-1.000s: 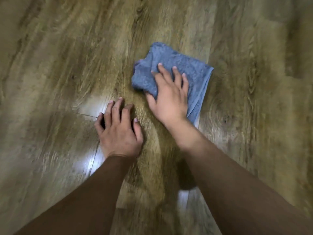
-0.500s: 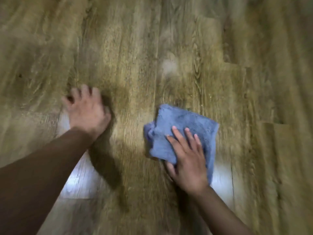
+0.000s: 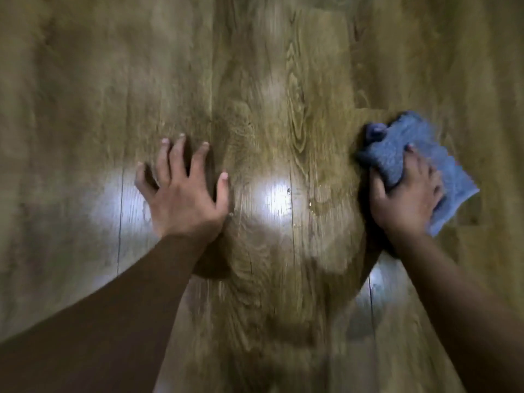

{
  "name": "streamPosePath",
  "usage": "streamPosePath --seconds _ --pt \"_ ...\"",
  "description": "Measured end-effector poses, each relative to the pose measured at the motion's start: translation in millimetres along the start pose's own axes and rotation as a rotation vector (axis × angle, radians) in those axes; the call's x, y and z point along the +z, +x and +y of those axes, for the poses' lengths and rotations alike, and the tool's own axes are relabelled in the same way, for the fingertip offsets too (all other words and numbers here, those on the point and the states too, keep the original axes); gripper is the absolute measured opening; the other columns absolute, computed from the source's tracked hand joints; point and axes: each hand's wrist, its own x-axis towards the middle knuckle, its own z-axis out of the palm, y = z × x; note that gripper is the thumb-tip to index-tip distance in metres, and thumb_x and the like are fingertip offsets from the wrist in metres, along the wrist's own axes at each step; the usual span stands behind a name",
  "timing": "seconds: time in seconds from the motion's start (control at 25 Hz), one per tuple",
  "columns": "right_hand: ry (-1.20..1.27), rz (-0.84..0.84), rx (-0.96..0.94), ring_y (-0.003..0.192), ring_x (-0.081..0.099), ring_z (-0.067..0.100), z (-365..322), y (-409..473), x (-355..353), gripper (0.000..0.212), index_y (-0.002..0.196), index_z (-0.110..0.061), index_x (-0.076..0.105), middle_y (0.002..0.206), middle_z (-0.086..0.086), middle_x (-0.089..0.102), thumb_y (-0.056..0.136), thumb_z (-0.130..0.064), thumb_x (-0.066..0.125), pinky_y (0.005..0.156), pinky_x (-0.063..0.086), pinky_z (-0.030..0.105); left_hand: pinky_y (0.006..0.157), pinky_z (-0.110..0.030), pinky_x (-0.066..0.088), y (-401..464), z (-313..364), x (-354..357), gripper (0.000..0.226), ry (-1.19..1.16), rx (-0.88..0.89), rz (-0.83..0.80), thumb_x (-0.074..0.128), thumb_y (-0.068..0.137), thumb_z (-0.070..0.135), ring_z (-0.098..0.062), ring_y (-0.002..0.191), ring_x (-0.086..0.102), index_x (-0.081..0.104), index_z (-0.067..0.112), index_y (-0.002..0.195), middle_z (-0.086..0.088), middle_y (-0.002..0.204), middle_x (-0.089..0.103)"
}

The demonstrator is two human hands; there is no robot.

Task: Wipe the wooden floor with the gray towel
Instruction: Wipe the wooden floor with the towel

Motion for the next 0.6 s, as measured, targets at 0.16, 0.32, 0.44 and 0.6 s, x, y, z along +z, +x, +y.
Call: streamPosePath --seconds 0.16,0.32,0.44,0.6 --pt "-0.050 -0.014 0.025 0.137 0.035 0.038 -11.5 57.2 7.2 0.067 0.142 -0.020 0.040 0.152 0.004 0.042 0.086 -0.056 0.048 0.113 0.021 0.058 0.117 -0.051 0.006 -0.4 -1.0 -3.3 0.058 0.014 -0.012 -0.034 0.042 0.096 0.055 -0.025 0.153 0.016 0.046 0.025 0.146 -0.007 0.160 0.033" --pt "-0.037 -0.020 -0.004 0.139 0.032 0.037 -8.4 57.8 8.1 0.066 0.142 -0.017 0.042 0.154 0.004 0.040 0.088 -0.053 0.050 0.114 0.017 0.056 0.118 -0.058 0.008 0.7 0.6 -6.4 0.060 -0.011 -0.031 -0.054 0.040 0.096 0.054 -0.026 0.154 0.015 0.046 0.024 0.146 -0.008 0.161 0.032" --pt "0.042 -0.074 -0.014 0.147 0.023 0.035 -12.8 41.6 2.2 0.064 0.144 -0.016 0.040 0.159 0.001 0.034 0.091 -0.050 0.052 0.119 0.012 0.056 0.119 -0.059 0.009 1.3 2.9 -8.0 0.061 -0.008 -0.043 -0.073 0.037 0.096 0.056 -0.025 0.155 0.012 0.044 0.025 0.147 -0.007 0.163 0.029" --pt "0.074 -0.126 -0.089 0.149 0.018 0.034 -21.4 -29.8 -7.5 0.065 0.144 -0.018 0.042 0.161 -0.002 0.031 0.088 -0.048 0.053 0.119 0.012 0.057 0.118 -0.060 0.012 0.5 3.7 -7.3 0.061 0.012 -0.036 -0.044 0.037 0.095 0.056 -0.026 0.154 0.017 0.047 0.025 0.146 -0.008 0.162 0.033"
